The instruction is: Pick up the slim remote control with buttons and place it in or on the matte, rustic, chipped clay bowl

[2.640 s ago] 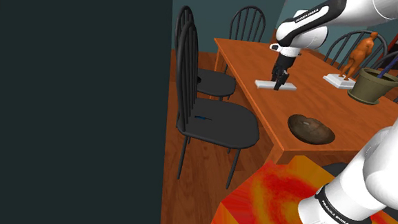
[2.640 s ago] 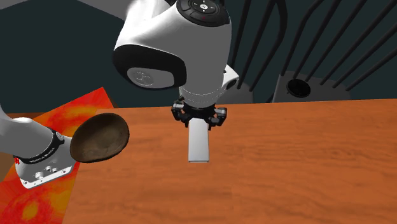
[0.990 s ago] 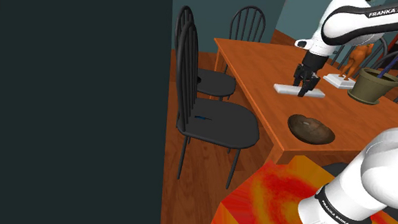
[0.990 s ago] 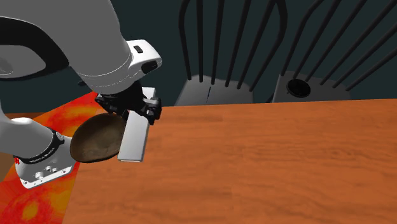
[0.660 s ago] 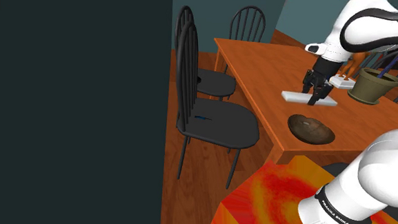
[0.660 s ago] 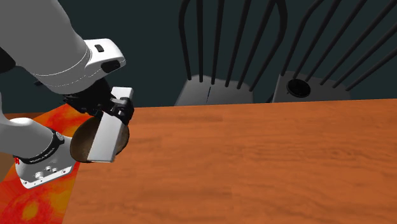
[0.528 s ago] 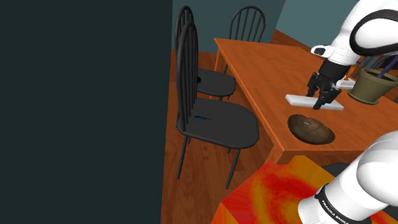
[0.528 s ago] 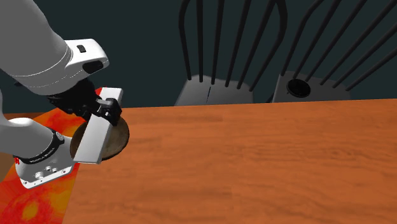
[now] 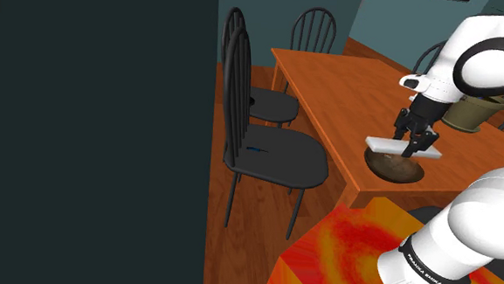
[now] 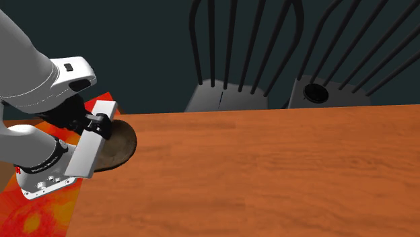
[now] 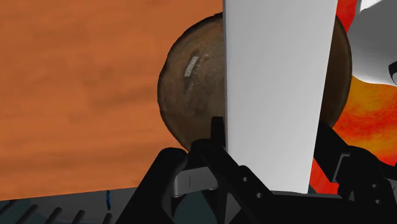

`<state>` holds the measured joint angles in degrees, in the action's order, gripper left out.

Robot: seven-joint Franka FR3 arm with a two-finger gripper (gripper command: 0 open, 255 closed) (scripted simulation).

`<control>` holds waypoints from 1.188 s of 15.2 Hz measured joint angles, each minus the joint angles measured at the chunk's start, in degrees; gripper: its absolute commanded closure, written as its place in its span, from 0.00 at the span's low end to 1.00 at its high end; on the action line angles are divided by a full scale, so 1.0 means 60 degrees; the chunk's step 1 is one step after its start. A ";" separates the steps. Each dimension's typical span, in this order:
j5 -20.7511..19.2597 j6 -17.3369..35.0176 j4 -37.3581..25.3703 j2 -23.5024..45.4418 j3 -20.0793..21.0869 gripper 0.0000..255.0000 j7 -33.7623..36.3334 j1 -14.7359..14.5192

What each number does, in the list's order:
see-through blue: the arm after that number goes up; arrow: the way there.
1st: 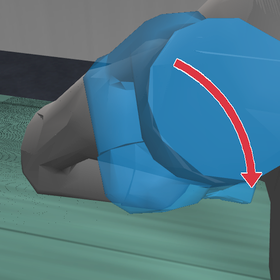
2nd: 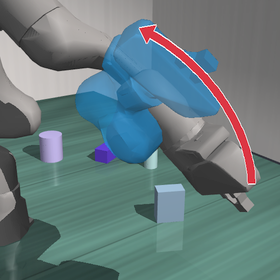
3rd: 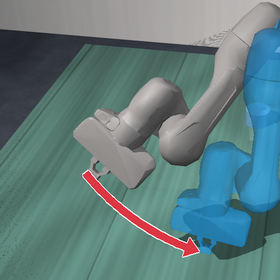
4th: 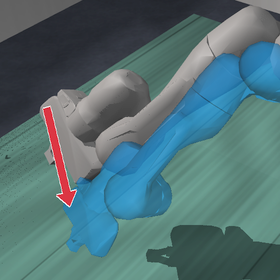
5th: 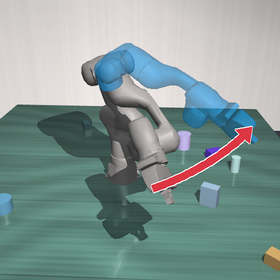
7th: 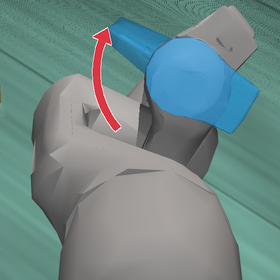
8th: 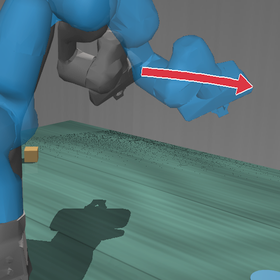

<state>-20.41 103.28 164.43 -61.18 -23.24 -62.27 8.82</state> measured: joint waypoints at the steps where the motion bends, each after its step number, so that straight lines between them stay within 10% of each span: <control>1: -0.0060 0.0154 0.0111 0.0046 -0.0061 1.00 0.0001 0.0023; 14: -0.0496 0.1243 0.0892 0.0344 -0.0464 1.00 0.0017 0.0222; 15: -0.0498 0.1247 0.0894 0.0343 -0.0465 0.00 0.0014 0.0224; 18: -0.0502 0.1236 0.0910 0.0345 -0.0470 0.00 0.0011 0.0231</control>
<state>-23.43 110.70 169.89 -59.11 -26.06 -62.20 10.21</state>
